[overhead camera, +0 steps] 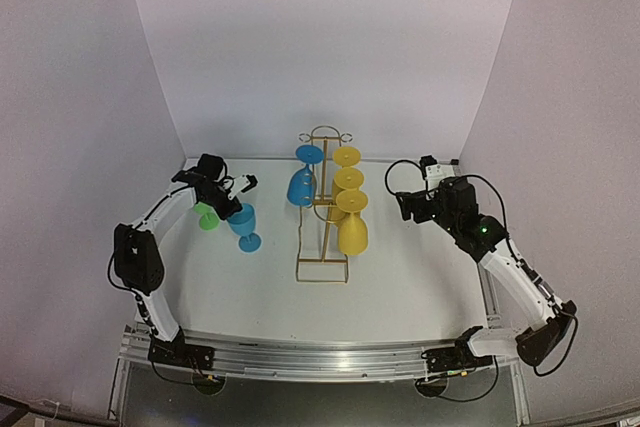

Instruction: Place the wine glass upside down on the wine glass rack

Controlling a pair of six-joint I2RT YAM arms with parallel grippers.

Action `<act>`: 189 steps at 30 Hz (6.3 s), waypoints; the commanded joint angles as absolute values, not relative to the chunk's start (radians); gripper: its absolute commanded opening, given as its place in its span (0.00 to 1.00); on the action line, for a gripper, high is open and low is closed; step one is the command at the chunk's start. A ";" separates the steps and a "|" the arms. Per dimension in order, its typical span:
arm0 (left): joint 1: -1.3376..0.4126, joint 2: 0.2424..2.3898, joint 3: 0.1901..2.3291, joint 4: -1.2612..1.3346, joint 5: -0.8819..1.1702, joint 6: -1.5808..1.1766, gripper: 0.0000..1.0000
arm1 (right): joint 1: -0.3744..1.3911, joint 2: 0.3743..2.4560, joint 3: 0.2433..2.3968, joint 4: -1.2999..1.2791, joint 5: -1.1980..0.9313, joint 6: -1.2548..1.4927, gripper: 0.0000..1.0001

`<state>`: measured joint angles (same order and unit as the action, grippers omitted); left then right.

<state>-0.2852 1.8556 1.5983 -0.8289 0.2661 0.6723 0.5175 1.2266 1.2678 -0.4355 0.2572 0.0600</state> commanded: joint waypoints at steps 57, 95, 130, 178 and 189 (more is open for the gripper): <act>-0.613 1.128 0.829 1.130 0.489 1.648 0.00 | 0.910 1.977 2.305 -0.009 0.038 -0.327 0.68; -0.613 0.858 1.069 -0.418 0.360 1.041 1.00 | 0.931 1.839 2.216 -0.009 0.111 -0.788 0.00; -0.569 1.252 1.699 -0.816 0.861 0.185 1.00 | 1.083 1.687 2.067 -0.210 0.000 -1.165 0.00; -0.573 1.161 1.446 -0.414 0.773 0.061 0.52 | 1.092 1.718 2.066 -0.134 0.150 -1.113 0.64; -0.546 1.193 1.249 -0.122 0.509 0.281 0.51 | 0.950 1.671 2.012 -0.191 0.586 -0.772 0.84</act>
